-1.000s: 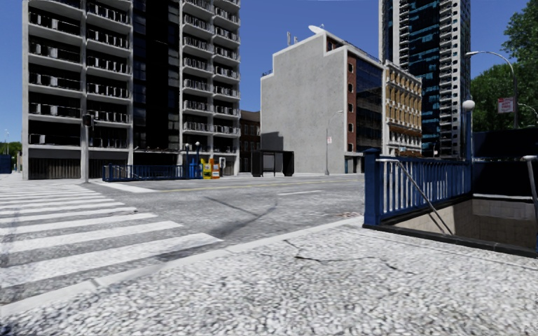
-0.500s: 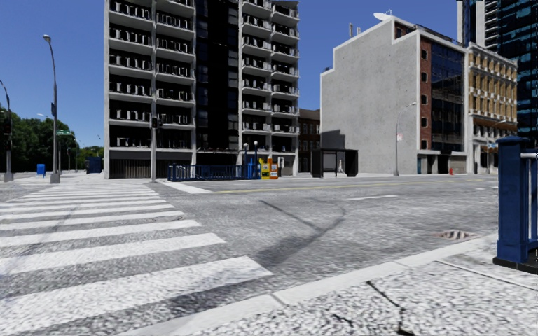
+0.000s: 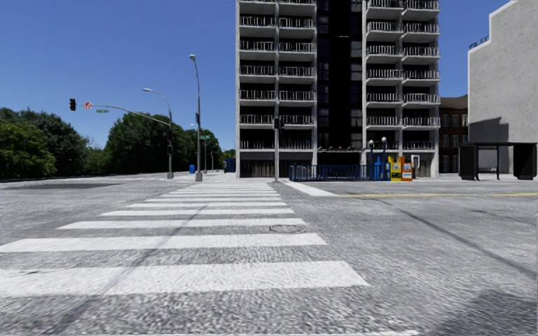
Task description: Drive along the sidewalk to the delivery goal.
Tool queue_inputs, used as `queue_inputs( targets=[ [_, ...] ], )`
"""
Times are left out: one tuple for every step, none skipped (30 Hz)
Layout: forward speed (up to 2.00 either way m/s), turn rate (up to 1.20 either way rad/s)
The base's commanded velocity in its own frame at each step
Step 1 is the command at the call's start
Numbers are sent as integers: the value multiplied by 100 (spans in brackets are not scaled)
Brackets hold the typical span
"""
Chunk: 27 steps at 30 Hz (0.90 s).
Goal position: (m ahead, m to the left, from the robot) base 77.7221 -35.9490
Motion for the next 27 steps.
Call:
queue_inputs(
  targets=[
    [200,0],
    [200,0],
    [200,0],
    [200,0],
    [200,0],
    [200,0],
    [200,0],
    [200,0],
    [200,0],
    [200,0],
    [200,0],
    [200,0],
    [200,4],
    [200,15],
    [200,15],
    [200,22],
    [200,23],
    [200,24],
    [200,13],
    [200,13],
    [200,0],
    [200,0],
    [200,0],
    [200,0],
    [200,0],
    [200,0],
    [200,0]
  ],
)
